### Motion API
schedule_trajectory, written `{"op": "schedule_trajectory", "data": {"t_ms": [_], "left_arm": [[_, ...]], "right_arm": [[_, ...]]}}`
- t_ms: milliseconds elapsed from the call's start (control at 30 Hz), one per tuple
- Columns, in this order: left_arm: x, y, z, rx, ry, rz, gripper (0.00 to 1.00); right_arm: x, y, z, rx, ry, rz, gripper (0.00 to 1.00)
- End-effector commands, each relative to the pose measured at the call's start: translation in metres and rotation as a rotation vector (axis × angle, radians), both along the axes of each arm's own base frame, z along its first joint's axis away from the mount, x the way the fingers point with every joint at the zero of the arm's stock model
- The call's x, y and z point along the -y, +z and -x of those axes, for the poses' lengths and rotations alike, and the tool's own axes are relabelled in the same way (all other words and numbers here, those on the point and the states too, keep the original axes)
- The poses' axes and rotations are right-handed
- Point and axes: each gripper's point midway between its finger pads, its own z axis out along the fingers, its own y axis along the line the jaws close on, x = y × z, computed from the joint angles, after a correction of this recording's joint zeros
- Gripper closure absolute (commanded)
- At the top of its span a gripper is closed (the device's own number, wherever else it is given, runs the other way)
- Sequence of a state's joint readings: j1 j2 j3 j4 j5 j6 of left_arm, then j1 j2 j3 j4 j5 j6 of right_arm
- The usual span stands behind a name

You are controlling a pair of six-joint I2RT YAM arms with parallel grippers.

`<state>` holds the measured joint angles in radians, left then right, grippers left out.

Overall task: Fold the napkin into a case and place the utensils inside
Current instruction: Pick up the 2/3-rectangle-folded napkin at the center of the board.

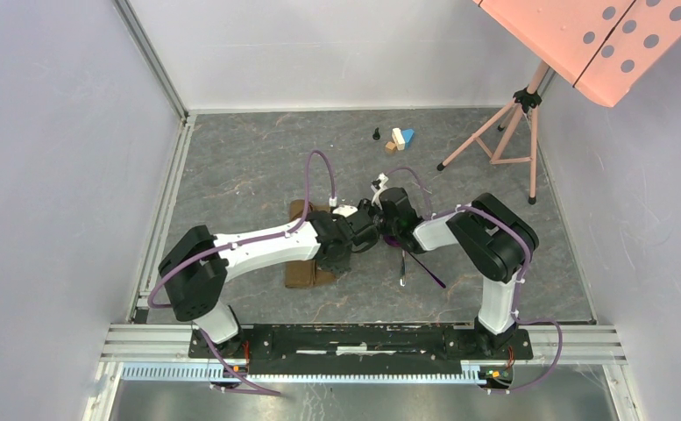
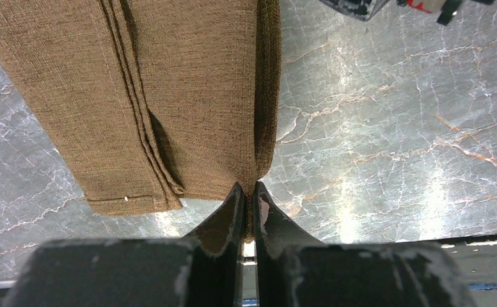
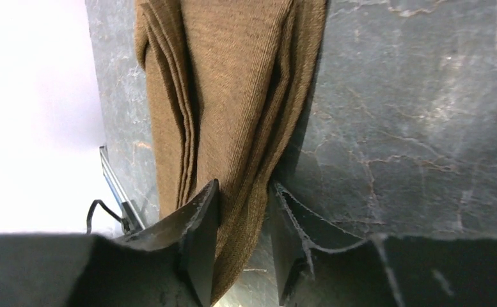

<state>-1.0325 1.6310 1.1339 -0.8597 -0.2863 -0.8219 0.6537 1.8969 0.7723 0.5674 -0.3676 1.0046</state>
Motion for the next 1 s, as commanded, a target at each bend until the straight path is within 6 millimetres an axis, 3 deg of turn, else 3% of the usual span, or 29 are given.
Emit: {"op": "schedule_trajectory", "data": {"t_ms": [0, 167, 233, 267, 333, 400, 500, 567, 633, 767, 867, 967], "left_arm": [[0.006, 0.013, -0.007, 0.044, 0.020, 0.058, 0.92], [0.023, 0.012, -0.006, 0.015, -0.005, 0.110, 0.89], [0.036, 0.016, -0.004, -0.008, -0.018, 0.159, 0.76], [0.043, 0.022, -0.004, -0.010, -0.025, 0.196, 0.63], [0.052, 0.038, -0.006, -0.012, -0.033, 0.267, 0.48], [0.054, 0.058, -0.013, -0.012, -0.019, 0.360, 0.42], [0.036, 0.075, -0.034, -0.026, 0.067, 0.517, 0.41], [0.012, 0.077, -0.056, -0.030, 0.166, 0.603, 0.45], [-0.010, 0.069, -0.079, -0.049, 0.263, 0.663, 0.64], [-0.042, 0.046, -0.122, -0.080, 0.408, 0.708, 0.86], [-0.051, 0.033, -0.150, -0.056, 0.459, 0.711, 0.90], [-0.053, 0.016, -0.165, -0.069, 0.485, 0.680, 0.91]], "right_arm": [[0.001, -0.001, -0.014, 0.066, -0.016, 0.030, 0.65], [0.004, 0.008, -0.020, 0.159, 0.017, 0.056, 0.90], [0.002, 0.017, -0.020, 0.249, 0.090, 0.044, 0.98], [0.001, 0.019, -0.019, 0.291, 0.142, 0.045, 1.00], [0.001, 0.018, -0.019, 0.350, 0.225, 0.061, 1.00], [0.003, 0.012, -0.021, 0.362, 0.286, 0.100, 1.00], [0.003, 0.009, -0.025, 0.385, 0.333, 0.125, 1.00], [0.003, 0.010, -0.030, 0.397, 0.344, 0.147, 1.00], [0.001, 0.012, -0.036, 0.405, 0.353, 0.164, 1.00], [0.000, 0.015, -0.042, 0.408, 0.354, 0.189, 1.00], [0.000, 0.017, -0.046, 0.406, 0.354, 0.207, 1.00], [0.000, 0.019, -0.050, 0.410, 0.351, 0.231, 1.00]]}}
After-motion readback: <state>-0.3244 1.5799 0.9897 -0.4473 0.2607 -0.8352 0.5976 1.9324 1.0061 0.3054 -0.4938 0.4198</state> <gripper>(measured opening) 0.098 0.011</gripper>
